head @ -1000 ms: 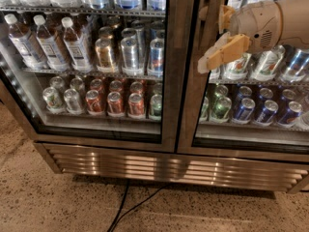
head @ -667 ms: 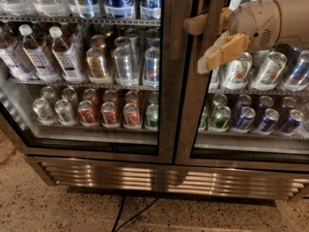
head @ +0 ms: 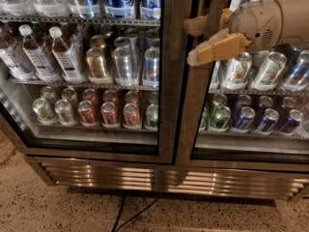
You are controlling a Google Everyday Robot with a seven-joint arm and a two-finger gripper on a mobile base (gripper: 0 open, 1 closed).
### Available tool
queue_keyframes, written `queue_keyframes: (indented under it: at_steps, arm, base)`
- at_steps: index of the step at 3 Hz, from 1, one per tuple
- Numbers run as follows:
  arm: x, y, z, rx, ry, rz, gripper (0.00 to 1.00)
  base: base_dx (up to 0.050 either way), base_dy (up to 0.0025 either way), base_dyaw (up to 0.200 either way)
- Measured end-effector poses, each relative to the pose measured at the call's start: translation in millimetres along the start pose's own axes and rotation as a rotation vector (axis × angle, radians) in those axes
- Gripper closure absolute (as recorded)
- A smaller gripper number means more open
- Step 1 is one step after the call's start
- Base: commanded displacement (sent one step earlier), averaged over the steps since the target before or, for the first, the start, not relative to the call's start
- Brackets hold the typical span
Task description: Open right fridge door
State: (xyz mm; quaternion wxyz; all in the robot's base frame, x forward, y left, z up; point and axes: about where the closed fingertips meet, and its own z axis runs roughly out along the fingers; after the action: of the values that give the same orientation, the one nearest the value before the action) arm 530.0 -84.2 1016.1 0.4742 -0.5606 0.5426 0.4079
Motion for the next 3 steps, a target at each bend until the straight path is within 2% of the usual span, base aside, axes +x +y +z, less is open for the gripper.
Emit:
queue_keyframes:
  at_steps: [3]
  arm:
    - [0.0,0.0,0.1,0.0,0.0,0.0,0.96]
  base:
    - [0.0,0.0,0.0]
